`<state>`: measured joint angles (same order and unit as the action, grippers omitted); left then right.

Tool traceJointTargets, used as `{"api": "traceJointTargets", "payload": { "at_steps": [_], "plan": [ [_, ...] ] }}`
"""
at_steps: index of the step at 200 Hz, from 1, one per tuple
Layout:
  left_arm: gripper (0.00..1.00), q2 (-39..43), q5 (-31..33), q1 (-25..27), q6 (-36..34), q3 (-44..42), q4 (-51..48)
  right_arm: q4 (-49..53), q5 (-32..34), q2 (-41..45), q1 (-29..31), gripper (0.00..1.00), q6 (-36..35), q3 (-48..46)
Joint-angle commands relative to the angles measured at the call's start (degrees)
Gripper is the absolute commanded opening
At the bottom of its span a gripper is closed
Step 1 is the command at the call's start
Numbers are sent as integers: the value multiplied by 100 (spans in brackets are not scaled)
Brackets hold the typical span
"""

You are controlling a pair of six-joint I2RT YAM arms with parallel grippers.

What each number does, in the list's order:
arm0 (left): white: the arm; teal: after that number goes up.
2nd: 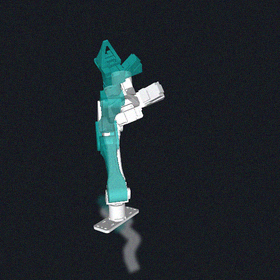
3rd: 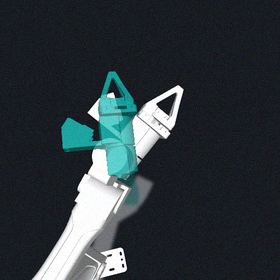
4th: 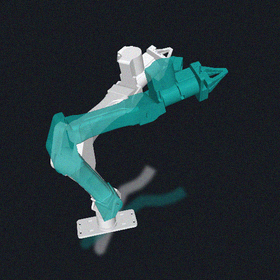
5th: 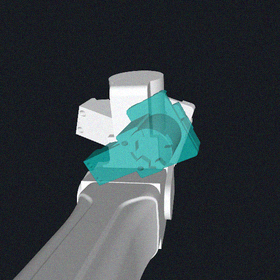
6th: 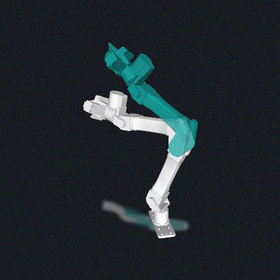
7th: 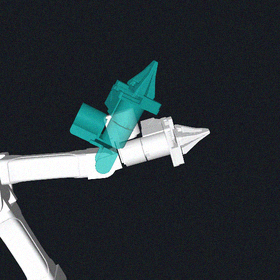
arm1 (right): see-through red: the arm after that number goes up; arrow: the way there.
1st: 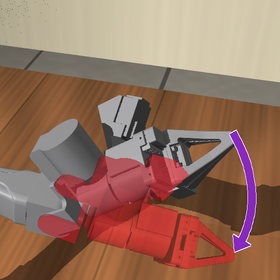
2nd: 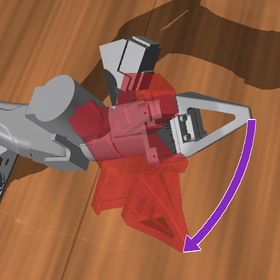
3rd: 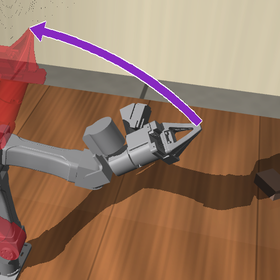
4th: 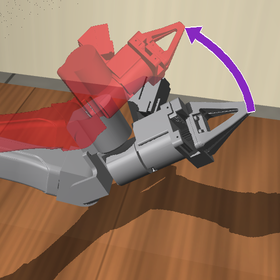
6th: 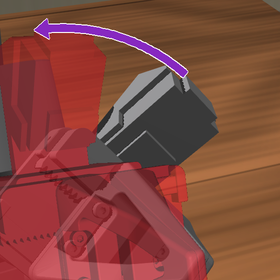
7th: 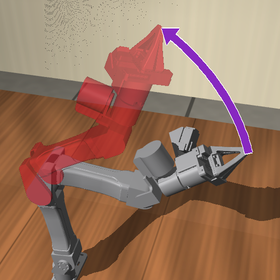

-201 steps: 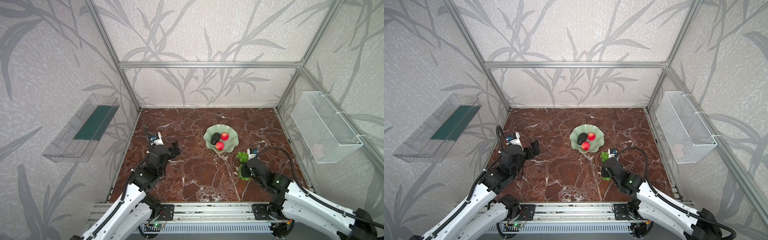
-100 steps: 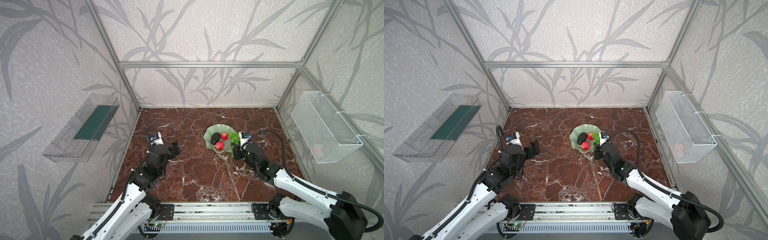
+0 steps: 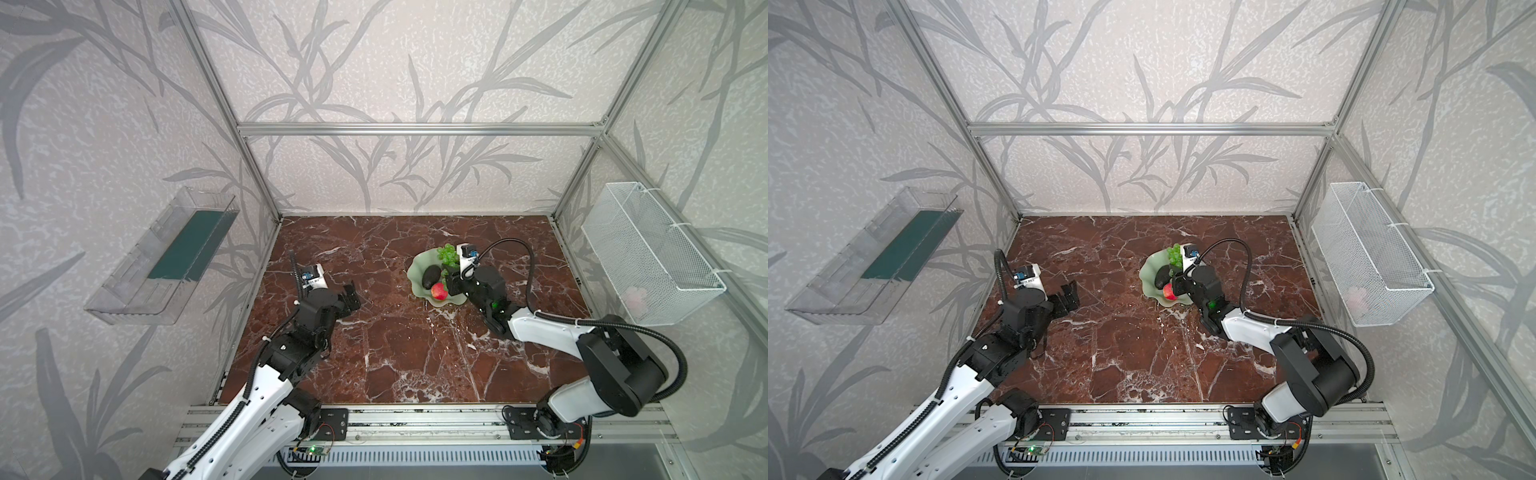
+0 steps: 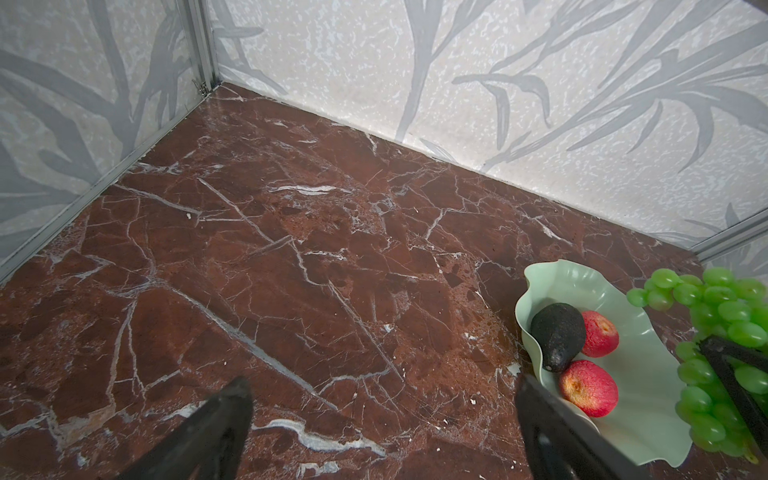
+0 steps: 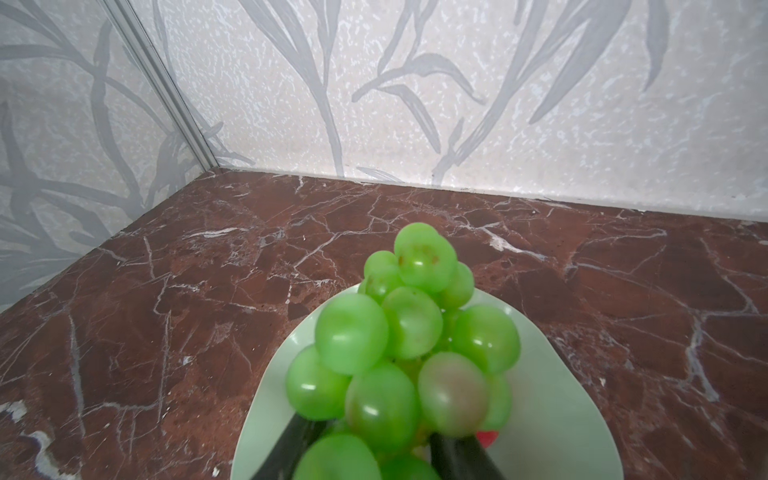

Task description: Place and organize the fake fruits in the fruit bowl

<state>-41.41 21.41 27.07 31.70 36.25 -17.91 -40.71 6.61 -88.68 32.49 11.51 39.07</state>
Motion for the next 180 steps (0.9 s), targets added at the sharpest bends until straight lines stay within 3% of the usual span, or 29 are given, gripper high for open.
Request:
{"api": "traceJointTargets", "payload": {
  "at_steps": [1,80,180],
  "plan": [
    [99,-18,118,-50,-30,108,-57,-729,-217,-294,-124,41,-81,268],
    [99,-130,99,-75,-70,197,-65,-784,-311,-770,-182,46,73,58],
    [99,32,130,-97,-84,137,-165,-640,-113,-782,-182,84,78,-167]
  ]
}}
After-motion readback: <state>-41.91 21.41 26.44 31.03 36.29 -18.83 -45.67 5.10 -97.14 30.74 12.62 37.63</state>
